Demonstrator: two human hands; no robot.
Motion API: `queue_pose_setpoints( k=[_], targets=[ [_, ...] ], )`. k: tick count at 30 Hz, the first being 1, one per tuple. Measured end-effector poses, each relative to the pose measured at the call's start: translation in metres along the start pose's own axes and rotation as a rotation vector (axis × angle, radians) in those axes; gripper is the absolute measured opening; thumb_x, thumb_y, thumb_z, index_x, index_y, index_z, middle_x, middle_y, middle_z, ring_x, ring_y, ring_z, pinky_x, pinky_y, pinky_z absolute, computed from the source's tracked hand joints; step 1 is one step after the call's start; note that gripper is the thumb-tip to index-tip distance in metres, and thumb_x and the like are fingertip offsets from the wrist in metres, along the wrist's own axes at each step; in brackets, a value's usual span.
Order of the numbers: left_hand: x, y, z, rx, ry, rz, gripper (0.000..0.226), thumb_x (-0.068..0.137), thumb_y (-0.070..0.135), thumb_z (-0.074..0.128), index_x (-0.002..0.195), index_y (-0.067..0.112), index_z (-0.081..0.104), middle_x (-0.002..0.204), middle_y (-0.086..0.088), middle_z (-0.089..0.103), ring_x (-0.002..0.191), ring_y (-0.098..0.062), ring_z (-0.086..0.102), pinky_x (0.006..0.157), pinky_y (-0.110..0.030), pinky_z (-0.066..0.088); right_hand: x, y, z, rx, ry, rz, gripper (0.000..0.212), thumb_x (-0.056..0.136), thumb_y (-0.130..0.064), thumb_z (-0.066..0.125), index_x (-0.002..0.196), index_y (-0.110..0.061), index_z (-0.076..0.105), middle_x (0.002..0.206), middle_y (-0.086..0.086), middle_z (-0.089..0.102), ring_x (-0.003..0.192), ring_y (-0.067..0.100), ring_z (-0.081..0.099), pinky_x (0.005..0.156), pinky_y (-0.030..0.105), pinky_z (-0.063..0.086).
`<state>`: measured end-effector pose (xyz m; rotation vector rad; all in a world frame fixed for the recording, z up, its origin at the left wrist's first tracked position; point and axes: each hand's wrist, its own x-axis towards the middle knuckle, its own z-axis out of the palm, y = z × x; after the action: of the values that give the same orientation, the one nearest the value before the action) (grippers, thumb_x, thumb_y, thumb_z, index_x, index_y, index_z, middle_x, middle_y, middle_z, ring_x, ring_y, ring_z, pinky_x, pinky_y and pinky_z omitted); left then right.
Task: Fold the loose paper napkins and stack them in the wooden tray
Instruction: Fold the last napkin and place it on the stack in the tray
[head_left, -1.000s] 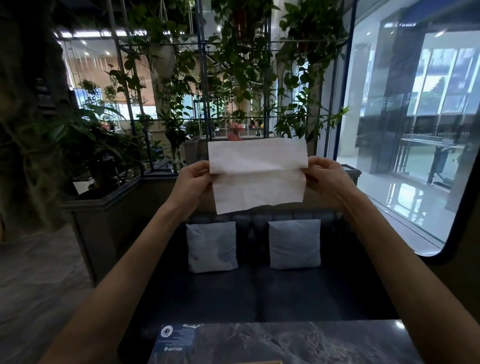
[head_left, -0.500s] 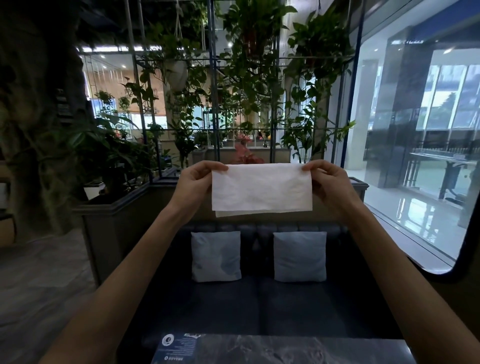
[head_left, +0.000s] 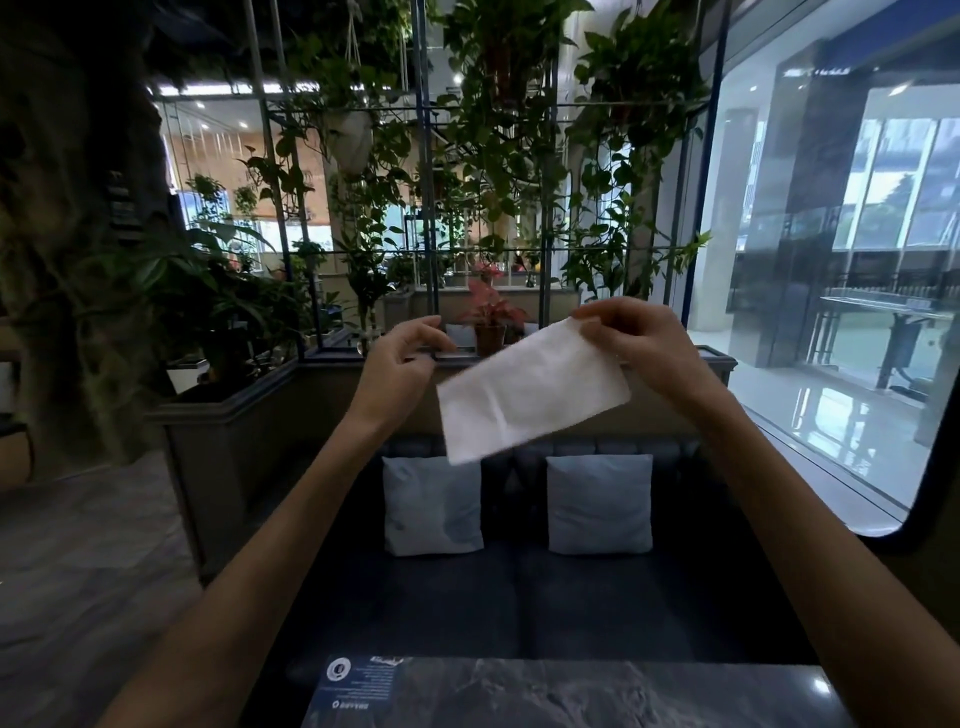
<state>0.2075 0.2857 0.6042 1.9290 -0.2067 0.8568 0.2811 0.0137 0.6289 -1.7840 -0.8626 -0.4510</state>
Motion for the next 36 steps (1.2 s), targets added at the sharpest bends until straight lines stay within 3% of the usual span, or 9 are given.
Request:
queue_pose_setpoints(
  k=[3,8,13,17,20,24,28,32,36],
  targets=[
    [-0.011,0.012,0.016,0.009,-0.288,-0.033,0.036,0.094,0.027,0.064,0.128,0.02,0.058,0.136,0.005,0.057,0.12,-0.007,0.055,0.101,-0.029,0.045,0.015,-0.027,0.001,-0.226,-0.273,-0.106,0.028,0.094,-0.014,0.062,0.117,-0.029,0.069,0.102,-0.016,0.065,0.093,-0.003,0.062,0.075,0.016,0.05],
    [-0.024,0.018,0.035,-0.22,-0.515,-0.181,0.035,0.093,0.032,0.064,0.125,0.018,0.062,0.122,-0.001,0.069,0.111,-0.016,0.067,0.094,-0.039,0.055,0.023,-0.053,0.008,-0.331,-0.533,-0.134,0.04,0.092,-0.013,0.064,0.129,-0.028,0.062,0.097,-0.011,0.07,0.092,-0.001,0.065,0.076,0.017,0.053],
    [-0.029,0.021,0.04,-0.321,-0.323,-0.201,0.022,0.094,0.026,0.062,0.109,0.012,0.07,0.107,-0.008,0.073,0.098,-0.022,0.072,0.083,-0.039,0.061,0.015,-0.05,0.011,-0.325,-0.317,-0.137,0.04,0.095,-0.023,0.061,0.135,-0.028,0.057,0.1,-0.017,0.065,0.091,-0.007,0.061,0.075,0.015,0.048],
    [-0.027,0.018,0.035,-0.409,-0.1,-0.213,0.013,0.095,0.023,0.063,0.097,0.016,0.074,0.098,-0.007,0.077,0.09,-0.021,0.074,0.081,-0.038,0.061,-0.001,-0.031,0.005,-0.19,-0.173,0.118,0.072,0.088,-0.062,0.047,0.151,-0.033,0.027,0.111,-0.002,0.066,0.093,0.008,0.065,0.083,0.034,0.054],
    [-0.025,0.02,0.032,-0.429,-0.013,-0.215,0.015,0.096,0.022,0.061,0.101,0.014,0.072,0.1,-0.006,0.076,0.093,-0.021,0.073,0.08,-0.034,0.061,-0.014,-0.019,0.01,-0.01,-0.228,0.215,0.074,0.091,-0.052,0.057,0.153,-0.043,0.017,0.107,0.003,0.074,0.094,0.016,0.072,0.086,0.042,0.059],
    [-0.022,0.023,0.031,-0.42,0.01,-0.216,0.012,0.095,0.023,0.062,0.099,0.017,0.072,0.098,-0.002,0.075,0.09,-0.014,0.073,0.081,-0.032,0.06,-0.023,-0.018,0.023,0.173,-0.215,0.081,0.074,0.091,-0.015,0.067,0.152,-0.032,0.03,0.1,0.017,0.073,0.098,0.025,0.071,0.085,0.034,0.06],
    [-0.022,0.026,0.028,-0.408,-0.007,-0.217,0.02,0.096,0.021,0.061,0.11,0.011,0.069,0.098,-0.002,0.075,0.085,-0.01,0.073,0.077,-0.029,0.059,-0.023,-0.023,0.029,0.103,-0.159,0.013,0.043,0.092,-0.014,0.065,0.133,-0.024,0.056,0.1,0.017,0.069,0.097,0.028,0.068,0.092,0.044,0.055],
    [-0.026,0.025,0.024,-0.407,-0.026,-0.242,0.047,0.094,0.024,0.064,0.137,0.021,0.047,0.102,0.003,0.071,0.091,-0.011,0.072,0.079,-0.031,0.061,-0.024,-0.021,0.034,0.093,-0.064,0.012,0.027,0.092,-0.015,0.066,0.119,-0.018,0.066,0.103,0.008,0.07,0.098,0.023,0.067,0.091,0.044,0.055],
    [-0.032,0.024,0.023,-0.346,-0.067,-0.16,0.042,0.09,0.016,0.069,0.129,0.02,0.053,0.105,-0.004,0.072,0.092,-0.013,0.073,0.072,-0.022,0.059,-0.022,-0.016,0.039,0.086,-0.003,0.017,0.021,0.091,-0.018,0.067,0.112,-0.022,0.069,0.105,0.009,0.072,0.099,0.027,0.068,0.089,0.048,0.056]
  ],
)
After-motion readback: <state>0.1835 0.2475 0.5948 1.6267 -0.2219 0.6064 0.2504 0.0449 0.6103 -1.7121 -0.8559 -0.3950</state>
